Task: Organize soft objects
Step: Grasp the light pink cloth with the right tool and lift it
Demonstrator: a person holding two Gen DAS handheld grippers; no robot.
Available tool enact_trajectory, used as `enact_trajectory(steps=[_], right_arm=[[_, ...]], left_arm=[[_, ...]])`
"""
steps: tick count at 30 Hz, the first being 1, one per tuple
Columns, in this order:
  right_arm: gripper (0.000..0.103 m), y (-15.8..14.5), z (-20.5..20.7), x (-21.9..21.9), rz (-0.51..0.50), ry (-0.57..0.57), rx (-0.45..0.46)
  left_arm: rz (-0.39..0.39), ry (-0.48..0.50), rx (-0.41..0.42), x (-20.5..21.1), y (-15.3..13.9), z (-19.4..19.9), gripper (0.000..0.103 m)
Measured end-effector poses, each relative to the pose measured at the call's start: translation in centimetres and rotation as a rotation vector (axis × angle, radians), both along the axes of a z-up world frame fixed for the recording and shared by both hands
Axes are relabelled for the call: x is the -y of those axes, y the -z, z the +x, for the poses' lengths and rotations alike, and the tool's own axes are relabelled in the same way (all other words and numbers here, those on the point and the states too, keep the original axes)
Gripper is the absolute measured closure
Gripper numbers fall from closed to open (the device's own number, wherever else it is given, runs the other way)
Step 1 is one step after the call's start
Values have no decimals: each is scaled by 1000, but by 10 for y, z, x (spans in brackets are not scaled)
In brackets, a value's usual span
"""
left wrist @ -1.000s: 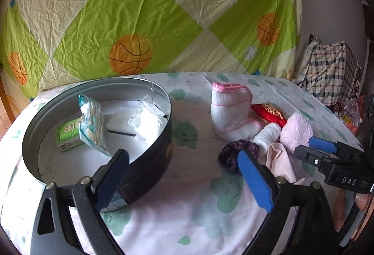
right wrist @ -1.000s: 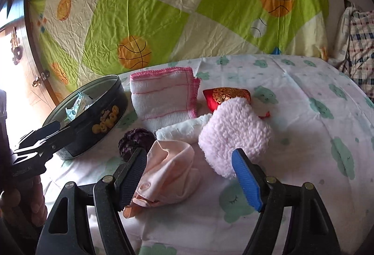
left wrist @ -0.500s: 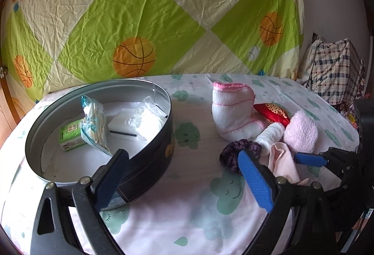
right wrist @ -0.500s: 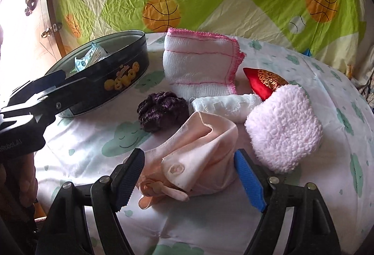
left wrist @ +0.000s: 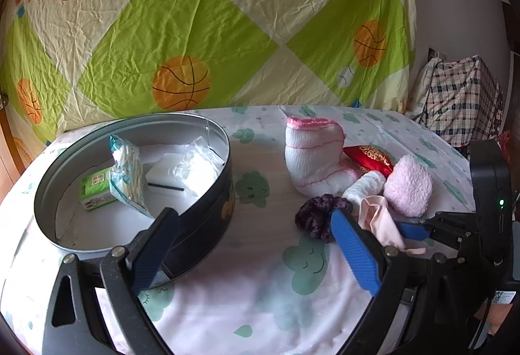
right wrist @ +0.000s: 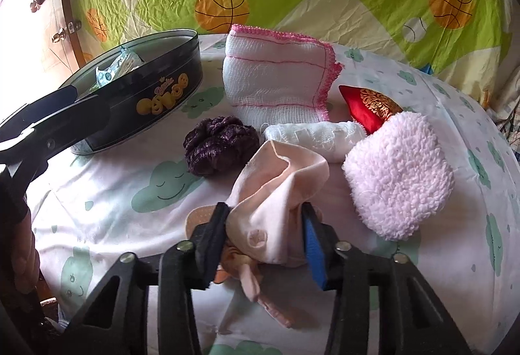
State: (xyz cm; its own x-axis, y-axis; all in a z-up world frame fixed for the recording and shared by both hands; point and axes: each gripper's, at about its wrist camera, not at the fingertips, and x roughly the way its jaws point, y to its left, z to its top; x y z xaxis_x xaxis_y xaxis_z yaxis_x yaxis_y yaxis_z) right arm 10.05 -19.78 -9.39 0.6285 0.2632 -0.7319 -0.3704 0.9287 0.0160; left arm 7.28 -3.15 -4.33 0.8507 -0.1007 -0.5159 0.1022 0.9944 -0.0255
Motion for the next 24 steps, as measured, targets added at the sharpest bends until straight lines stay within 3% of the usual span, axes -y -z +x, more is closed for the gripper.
enact_trajectory(steps=[2,5,17,21,24], right_arm=[[80,-1,0,2,23,-1,3],[86,-3,-2,6,57,7,20],[89,-21,-18,31,157,175,199],[88,-23,-16,38,168,199,205],[88,-23,-16,40,177,208,210]], left_arm=[[0,-1,0,0,0,0,7],[-3,4,0,1,0,0,7],[59,73,23,34,2,-3,8],[80,103,31,46,2,0,9],[85,125,3,52,6,10,16]])
